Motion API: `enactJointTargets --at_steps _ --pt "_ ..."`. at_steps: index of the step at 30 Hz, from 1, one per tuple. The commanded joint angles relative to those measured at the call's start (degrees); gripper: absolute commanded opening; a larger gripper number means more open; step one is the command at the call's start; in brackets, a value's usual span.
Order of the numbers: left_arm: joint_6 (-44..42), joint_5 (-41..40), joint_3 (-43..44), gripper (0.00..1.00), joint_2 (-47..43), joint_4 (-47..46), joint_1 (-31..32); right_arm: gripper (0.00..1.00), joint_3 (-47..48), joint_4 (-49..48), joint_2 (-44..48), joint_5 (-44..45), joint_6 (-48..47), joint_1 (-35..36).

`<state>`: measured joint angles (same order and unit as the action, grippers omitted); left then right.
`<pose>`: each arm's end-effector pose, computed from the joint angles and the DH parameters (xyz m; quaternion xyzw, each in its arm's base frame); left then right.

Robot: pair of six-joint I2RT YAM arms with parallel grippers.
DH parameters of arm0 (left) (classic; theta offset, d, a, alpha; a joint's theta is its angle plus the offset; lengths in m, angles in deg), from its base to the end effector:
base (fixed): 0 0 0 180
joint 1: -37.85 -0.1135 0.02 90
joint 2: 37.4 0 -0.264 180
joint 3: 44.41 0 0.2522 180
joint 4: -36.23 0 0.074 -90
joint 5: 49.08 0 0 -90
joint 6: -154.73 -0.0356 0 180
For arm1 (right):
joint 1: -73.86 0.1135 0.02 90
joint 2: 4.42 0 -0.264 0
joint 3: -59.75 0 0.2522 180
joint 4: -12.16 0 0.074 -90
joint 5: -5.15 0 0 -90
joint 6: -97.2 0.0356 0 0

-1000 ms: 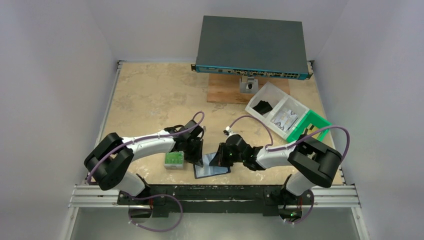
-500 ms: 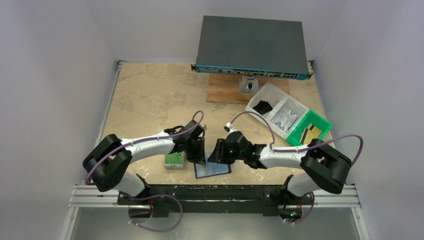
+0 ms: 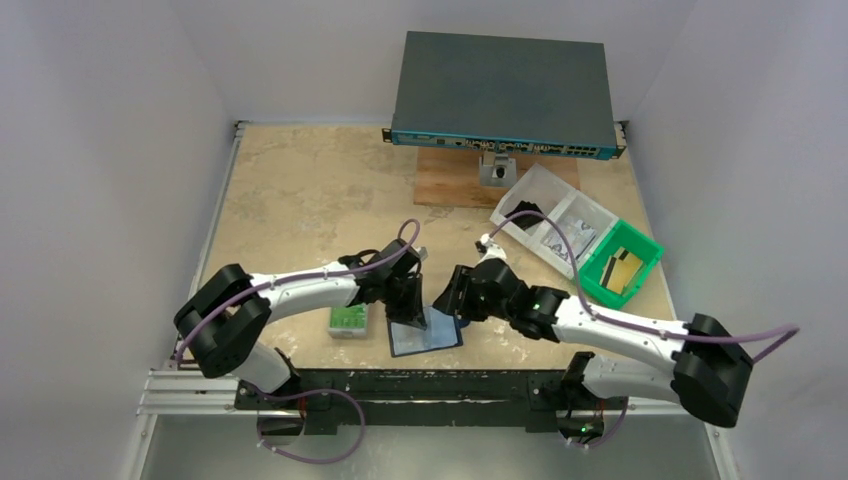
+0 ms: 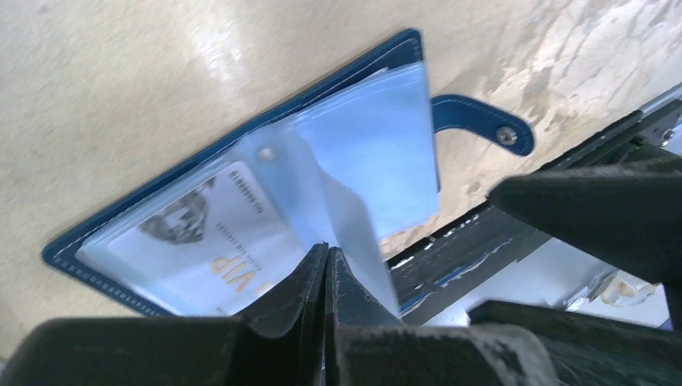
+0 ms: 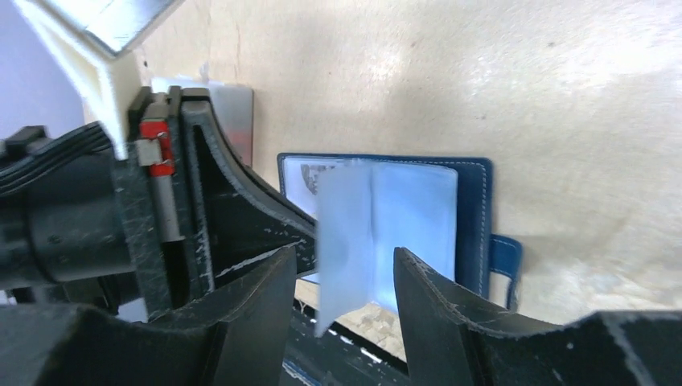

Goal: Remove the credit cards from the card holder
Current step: Remove the credit card from the card holder.

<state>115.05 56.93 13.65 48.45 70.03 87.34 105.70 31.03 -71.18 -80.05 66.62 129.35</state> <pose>0.1715 -0.2158 0.1640 0.0272 0.9602 -0.2728 0.0532 0.1361 0.1926 0.1966 0.0488 0.9032 0.3377 0.2605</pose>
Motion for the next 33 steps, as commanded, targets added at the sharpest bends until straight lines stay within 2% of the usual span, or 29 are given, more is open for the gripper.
enactJointTargets --at_steps 1,8,17,23,27,33 --pt "1.05 1.56 4.88 0.0 2.76 -2.48 1.06 0.48 0.78 8.6 7.73 7.37 2.19 0.02" --pt "1.24 4.41 10.06 0.0 10.7 -3.73 1.79 0.49 -1.71 14.29 16.27 10.79 4.0 -0.02" --pt "1.18 4.9 13.37 0.0 16.35 -2.9 2.26 0.49 -2.25 15.59 16.41 10.61 3.76 -0.03" --pt "0.49 3.52 13.72 0.08 14.02 -0.92 2.26 0.49 -1.39 14.78 14.67 10.5 2.71 -0.05" --pt "0.17 2.86 13.44 0.08 11.0 0.61 2.19 0.49 -0.19 13.15 13.58 9.13 0.06 -0.03" --pt "-1.04 -2.82 10.76 0.09 2.86 5.04 1.52 0.5 2.41 8.96 7.06 4.26 -3.16 1.09"
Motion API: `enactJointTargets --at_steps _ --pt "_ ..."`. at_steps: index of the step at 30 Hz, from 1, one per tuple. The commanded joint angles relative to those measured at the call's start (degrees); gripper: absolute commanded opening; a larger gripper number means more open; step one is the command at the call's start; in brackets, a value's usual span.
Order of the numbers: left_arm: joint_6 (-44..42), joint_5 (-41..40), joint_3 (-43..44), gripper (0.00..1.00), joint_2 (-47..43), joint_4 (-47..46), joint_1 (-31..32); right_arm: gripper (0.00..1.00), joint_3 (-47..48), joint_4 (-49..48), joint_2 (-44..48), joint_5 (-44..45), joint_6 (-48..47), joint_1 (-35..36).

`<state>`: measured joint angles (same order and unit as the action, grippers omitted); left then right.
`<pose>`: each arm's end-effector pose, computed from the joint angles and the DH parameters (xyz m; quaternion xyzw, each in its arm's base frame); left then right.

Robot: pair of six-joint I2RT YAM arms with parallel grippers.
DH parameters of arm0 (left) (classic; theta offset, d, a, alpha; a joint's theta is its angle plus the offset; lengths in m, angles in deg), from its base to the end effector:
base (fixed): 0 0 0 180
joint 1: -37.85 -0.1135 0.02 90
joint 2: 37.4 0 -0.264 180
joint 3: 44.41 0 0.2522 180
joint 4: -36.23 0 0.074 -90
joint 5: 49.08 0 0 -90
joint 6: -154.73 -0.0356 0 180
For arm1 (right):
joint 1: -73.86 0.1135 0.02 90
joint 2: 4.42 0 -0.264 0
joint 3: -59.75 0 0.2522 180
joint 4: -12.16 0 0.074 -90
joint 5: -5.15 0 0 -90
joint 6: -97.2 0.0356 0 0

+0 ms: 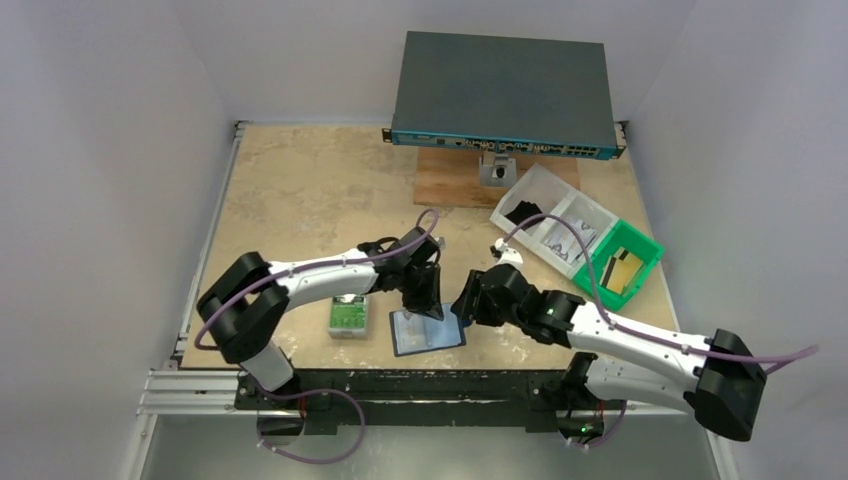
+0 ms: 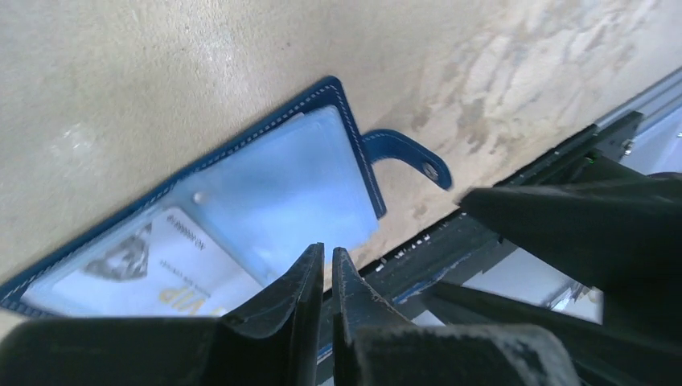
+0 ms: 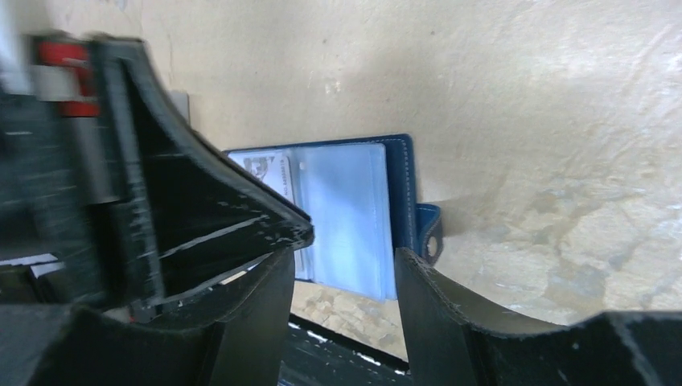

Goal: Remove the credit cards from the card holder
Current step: Remove the credit card from the card holder.

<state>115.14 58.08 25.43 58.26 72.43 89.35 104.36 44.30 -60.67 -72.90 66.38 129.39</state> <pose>0.1933 -0.2599 0.1710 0.0452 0.9591 -0.2768 0.0382 0.1187 0.1598 0.2068 0.0700 0.9130 0.2771 0.2912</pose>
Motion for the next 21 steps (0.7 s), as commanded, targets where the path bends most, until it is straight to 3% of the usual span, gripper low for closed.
enactJointTargets --at_steps 1,10,21 --pt "-1.23 -4.51 -1.76 0.09 -8.24 3.15 -0.87 0.49 4.57 -5.11 -4.75 -3.33 -3.15 1.81" --pt "-2.52 -7.23 -10.64 0.05 -16.34 6.26 -5.63 0.46 8.59 -14.48 -17.76 -9.66 -4.04 5.4" --pt "-2.86 -6.53 -13.64 0.0 -13.71 3.71 -6.77 0.39 6.77 -23.76 -26.66 -14.92 -2.76 5.38"
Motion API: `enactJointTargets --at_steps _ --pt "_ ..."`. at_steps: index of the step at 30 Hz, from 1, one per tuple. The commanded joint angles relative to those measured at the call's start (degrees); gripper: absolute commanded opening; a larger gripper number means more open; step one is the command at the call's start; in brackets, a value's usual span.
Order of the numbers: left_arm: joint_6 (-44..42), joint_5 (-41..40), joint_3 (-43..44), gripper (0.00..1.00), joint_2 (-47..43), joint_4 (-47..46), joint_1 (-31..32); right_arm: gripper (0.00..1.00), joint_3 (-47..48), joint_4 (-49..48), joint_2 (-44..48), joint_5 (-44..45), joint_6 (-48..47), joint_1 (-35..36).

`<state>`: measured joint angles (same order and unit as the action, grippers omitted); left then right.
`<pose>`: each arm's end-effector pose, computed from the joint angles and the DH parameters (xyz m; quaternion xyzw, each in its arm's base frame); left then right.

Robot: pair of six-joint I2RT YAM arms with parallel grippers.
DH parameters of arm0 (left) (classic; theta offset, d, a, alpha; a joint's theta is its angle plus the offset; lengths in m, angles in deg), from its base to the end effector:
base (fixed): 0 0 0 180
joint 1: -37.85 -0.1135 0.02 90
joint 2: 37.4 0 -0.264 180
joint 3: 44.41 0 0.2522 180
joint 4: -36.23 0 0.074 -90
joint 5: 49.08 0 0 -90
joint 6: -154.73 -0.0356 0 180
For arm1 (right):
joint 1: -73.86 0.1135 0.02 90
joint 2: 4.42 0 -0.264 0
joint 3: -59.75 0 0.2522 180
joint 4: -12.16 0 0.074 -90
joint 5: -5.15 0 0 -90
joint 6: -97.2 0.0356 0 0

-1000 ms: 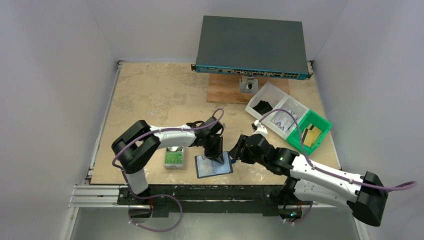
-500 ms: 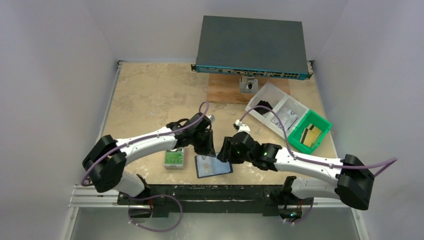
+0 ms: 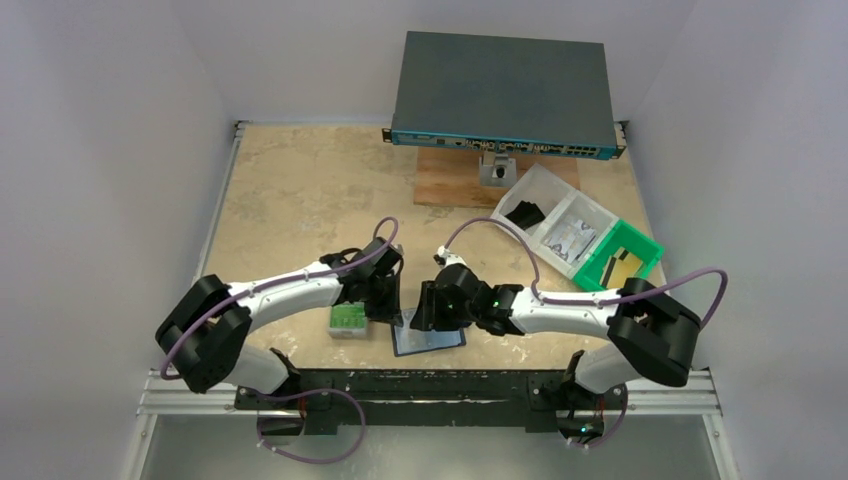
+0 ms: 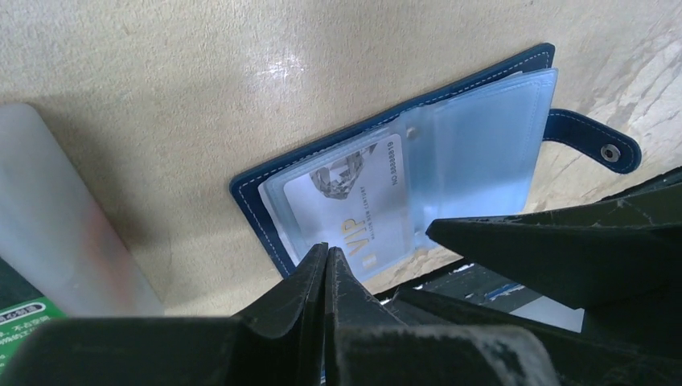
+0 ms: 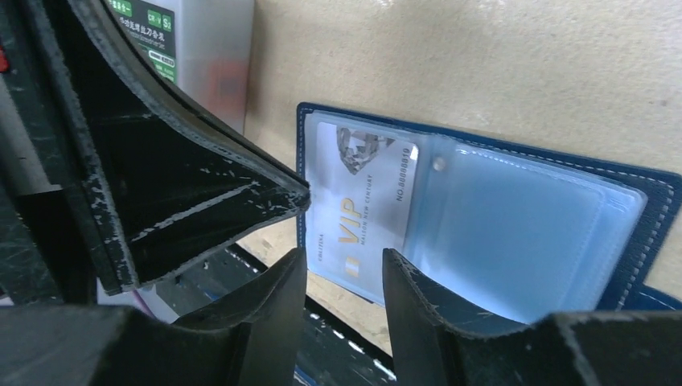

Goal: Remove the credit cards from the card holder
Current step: Remove the credit card from the card holder.

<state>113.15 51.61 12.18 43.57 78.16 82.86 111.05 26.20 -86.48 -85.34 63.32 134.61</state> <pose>0.1735 -0.1829 0.1703 -0.0099 0.9746 -0.2113 0.0738 0.1356 0.2427 0.1688 -0.0389 0.9224 0.3295 0.1978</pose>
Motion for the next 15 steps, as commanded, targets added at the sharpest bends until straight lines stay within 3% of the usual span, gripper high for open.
enactJointTargets --at_steps 1,15 --pt "-0.85 -0.02 -0.57 0.0 1.23 -2.32 -0.27 0.39 -0.15 -6.26 -1.14 -2.68 0.49 0.16" --pt "-1.0 -1.03 -1.44 0.0 3.76 -3.08 -0.26 0.37 -2.53 -4.29 -1.44 1.57 2.1 -0.2"
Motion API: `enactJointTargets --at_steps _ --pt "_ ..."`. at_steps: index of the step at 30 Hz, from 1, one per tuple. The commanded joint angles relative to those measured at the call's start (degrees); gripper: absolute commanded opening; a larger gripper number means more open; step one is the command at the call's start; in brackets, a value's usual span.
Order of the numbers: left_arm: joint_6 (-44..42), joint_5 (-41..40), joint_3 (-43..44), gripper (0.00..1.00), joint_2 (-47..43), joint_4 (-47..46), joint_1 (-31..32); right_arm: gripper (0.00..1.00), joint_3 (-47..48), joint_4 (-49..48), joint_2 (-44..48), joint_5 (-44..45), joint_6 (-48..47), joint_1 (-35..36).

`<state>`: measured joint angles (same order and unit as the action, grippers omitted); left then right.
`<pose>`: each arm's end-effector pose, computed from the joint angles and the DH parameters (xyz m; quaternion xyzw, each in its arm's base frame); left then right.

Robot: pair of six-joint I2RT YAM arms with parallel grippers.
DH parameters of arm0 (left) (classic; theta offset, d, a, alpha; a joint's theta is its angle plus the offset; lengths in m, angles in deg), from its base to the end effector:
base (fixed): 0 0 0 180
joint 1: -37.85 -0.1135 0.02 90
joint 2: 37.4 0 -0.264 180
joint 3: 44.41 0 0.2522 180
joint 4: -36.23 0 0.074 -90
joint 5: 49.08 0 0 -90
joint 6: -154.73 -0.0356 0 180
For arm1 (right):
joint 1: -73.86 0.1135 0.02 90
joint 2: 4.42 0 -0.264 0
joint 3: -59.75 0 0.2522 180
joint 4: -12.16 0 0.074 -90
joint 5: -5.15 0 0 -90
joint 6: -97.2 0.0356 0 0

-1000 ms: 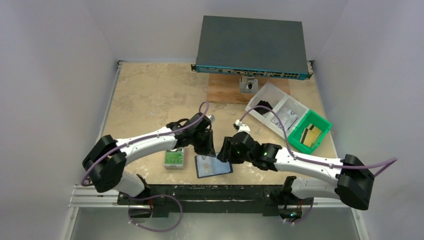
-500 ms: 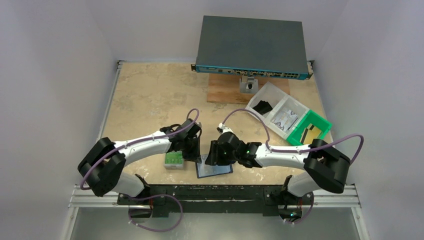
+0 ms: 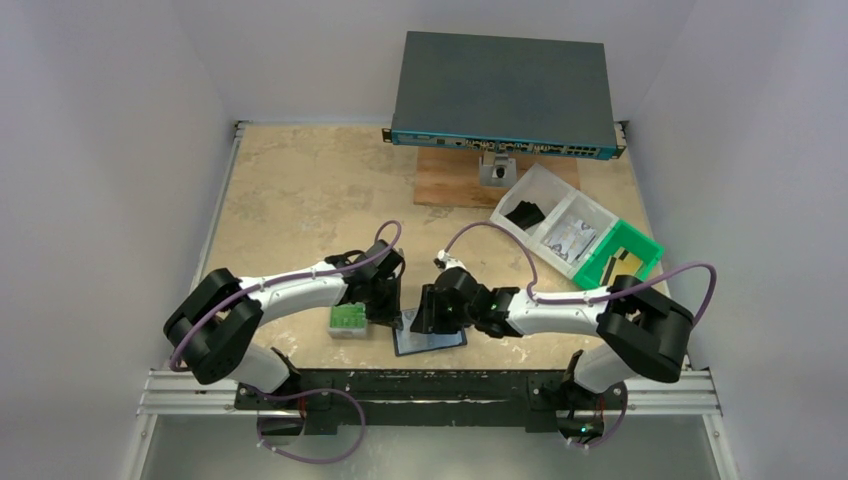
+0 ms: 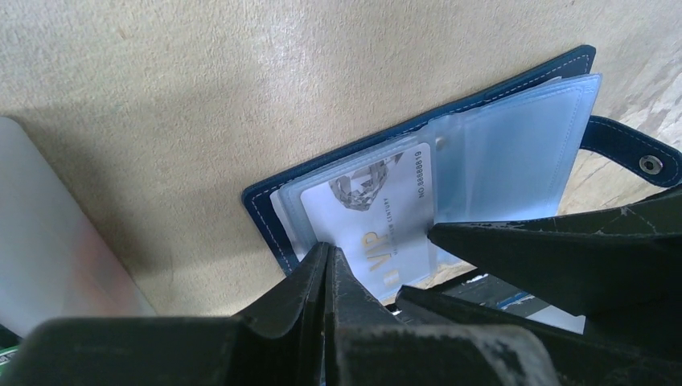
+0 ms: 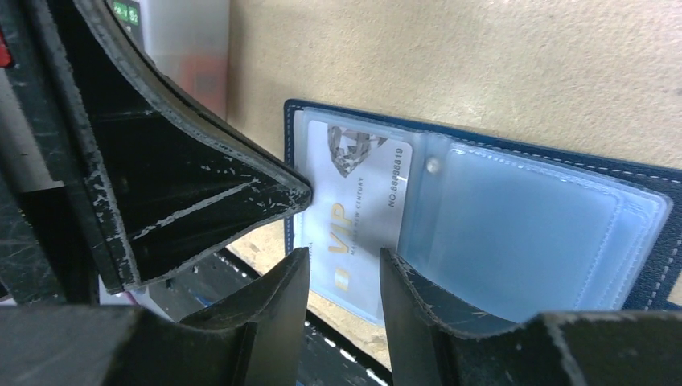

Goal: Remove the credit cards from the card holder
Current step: Remove the credit card from the card holder.

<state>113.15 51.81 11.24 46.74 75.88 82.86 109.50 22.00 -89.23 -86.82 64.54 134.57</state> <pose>0.1757 -0.1853 0.1547 -0.0111 0.9775 -0.2013 0.0616 0.1360 0.2450 0.1542 -0.0337 0.9228 0.3369 0.1837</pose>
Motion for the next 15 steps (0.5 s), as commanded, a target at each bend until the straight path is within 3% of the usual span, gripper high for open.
enactJointTargets --at_steps 1,7,15 --pt "-1.03 -1.26 -0.42 0.0 0.6 -0.76 -0.28 0.38 -1.36 -0.16 1.66 3.33 1.26 -0.15" --pt "-1.14 -0.98 -0.06 0.0 1.04 -0.67 -0.19 0.38 -3.22 -3.35 0.26 2.25 2.03 -0.57" --pt "0.09 -0.38 0.53 0.0 3.06 -1.8 2.2 0.37 -10.18 -15.98 -2.07 -6.03 4.62 -4.48"
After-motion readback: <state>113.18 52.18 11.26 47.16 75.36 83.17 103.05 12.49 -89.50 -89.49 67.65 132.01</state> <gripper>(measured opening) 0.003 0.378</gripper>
